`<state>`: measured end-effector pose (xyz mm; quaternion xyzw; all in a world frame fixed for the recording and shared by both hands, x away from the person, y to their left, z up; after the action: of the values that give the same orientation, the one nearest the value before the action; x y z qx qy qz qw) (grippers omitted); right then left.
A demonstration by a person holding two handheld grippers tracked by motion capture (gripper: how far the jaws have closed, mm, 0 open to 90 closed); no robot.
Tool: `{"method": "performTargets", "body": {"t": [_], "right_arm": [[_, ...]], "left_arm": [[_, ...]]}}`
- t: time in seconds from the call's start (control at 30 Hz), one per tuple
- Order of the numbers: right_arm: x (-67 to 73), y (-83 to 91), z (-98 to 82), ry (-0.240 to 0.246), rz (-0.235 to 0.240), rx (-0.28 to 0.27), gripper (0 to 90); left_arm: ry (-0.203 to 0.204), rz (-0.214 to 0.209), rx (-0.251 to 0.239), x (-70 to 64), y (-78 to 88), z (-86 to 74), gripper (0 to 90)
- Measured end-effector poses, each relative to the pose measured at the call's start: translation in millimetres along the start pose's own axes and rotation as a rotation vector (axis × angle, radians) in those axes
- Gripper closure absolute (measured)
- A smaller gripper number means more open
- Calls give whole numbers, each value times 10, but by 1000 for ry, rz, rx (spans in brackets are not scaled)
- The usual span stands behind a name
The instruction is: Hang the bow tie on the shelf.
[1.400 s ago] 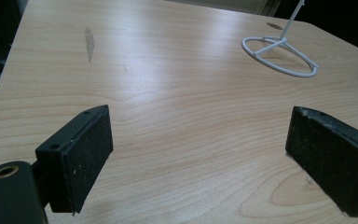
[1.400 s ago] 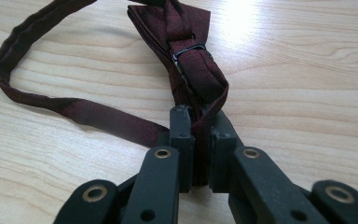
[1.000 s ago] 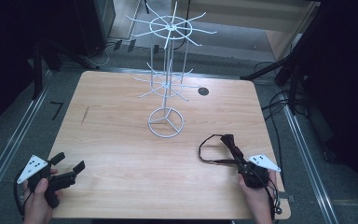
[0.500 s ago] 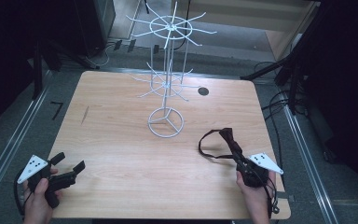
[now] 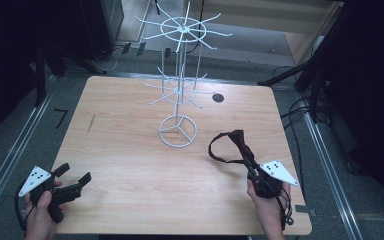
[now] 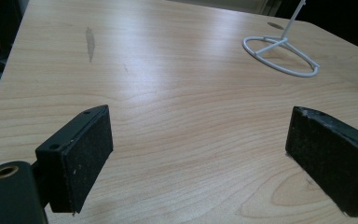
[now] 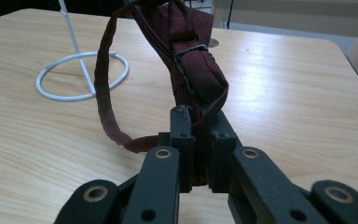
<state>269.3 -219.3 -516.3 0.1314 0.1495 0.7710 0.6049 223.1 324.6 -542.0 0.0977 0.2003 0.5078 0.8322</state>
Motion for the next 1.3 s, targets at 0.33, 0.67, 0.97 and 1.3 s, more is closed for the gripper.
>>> {"method": "performTargets", "body": {"t": [0.33, 0.67, 0.97, 1.3], "right_arm": [[164, 7, 152, 26, 23, -51, 848], [335, 43, 320, 18, 75, -88, 848], [462, 77, 426, 24, 114, -114, 848], [646, 164, 566, 64, 147, -160, 847]], "left_arm": [[0, 0, -3, 2, 2, 0, 79], [0, 5, -2, -2, 3, 0, 80], [0, 6, -2, -1, 3, 0, 80], [0, 6, -2, -1, 3, 0, 80]]}}
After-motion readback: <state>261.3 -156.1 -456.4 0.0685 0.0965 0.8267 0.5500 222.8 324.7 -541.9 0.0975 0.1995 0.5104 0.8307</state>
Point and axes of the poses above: each handheld gripper's, and its own axes: y roughly backward along the jaws, z roughly out of its top, x roughly to its left, the point moved 5 cm from there along -y, roughly forward along the jaws, and after that the axes turned 5 degrees about -z, right-handed, at the moved point
